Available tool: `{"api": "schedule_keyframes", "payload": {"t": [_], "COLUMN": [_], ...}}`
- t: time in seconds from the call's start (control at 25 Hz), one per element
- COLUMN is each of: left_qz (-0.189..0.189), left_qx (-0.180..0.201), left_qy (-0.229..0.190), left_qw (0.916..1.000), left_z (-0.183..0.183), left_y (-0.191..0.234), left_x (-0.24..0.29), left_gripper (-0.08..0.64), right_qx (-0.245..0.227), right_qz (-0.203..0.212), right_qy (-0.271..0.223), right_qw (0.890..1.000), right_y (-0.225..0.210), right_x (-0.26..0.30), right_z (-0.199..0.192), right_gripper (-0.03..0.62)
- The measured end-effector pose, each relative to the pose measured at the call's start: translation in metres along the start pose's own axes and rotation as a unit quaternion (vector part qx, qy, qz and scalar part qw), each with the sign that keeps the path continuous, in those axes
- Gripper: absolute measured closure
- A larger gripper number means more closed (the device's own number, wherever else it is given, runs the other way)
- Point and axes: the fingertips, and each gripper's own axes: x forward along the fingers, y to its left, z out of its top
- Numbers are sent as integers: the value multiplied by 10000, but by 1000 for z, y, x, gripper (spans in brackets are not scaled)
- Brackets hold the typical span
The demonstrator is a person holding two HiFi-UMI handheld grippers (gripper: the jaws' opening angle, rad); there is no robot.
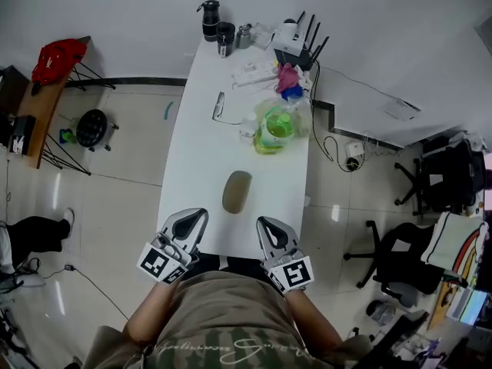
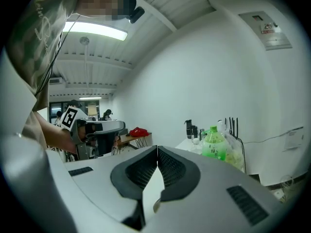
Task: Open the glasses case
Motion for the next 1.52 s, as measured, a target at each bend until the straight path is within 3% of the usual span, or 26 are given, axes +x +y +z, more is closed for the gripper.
{"api": "schedule_keyframes", "payload": {"t": [0.12, 0.32, 0.56, 0.68, 0.84, 1.0, 1.04, 1.16, 1.24, 1.52], "left_qz": [-96, 17, -303, -255, -96, -52, -22, 75, 119, 188], "left_qx": [56, 7, 7, 66, 11, -13, -27, -56, -74, -123], "left_qy": [86, 141, 59, 119, 200, 289, 291, 335, 356, 624], "left_qw": [9999, 9999, 9995, 9996, 9998, 9996, 9996, 9994, 9993, 9978], "left_z": [0, -7, -8, -10, -13, -16, -15, -14, -14, -27], "left_y": [-4, 2, -3, 4, 14, 22, 23, 30, 33, 45], "left_x": [7, 14, 21, 23, 18, 12, 10, 4, 0, -18], "left_gripper": [554, 555, 555, 555, 555, 554, 555, 555, 554, 554], "right_qx": [-82, 229, 268, 303, 773, 1371, 1631, 2311, 2519, 2716], "right_qz": [-19, 267, 258, 171, 165, -119, -182, -263, -310, -445], "right_qy": [-38, -191, 228, 447, 955, 1586, 1745, 2135, 2367, 2837], "right_qw": [10000, 9992, 9990, 9984, 9923, 9777, 9709, 9489, 9378, 9186], "right_y": [-7, -2, -13, -24, -35, -58, -63, -72, -76, -82], "right_x": [6, 21, 43, 58, 86, 113, 119, 139, 148, 167], "right_z": [-1, 1, -16, -30, -72, -131, -148, -195, -220, -265], "right_gripper": [584, 583, 583, 582, 580, 344, 319, 275, 243, 236]}}
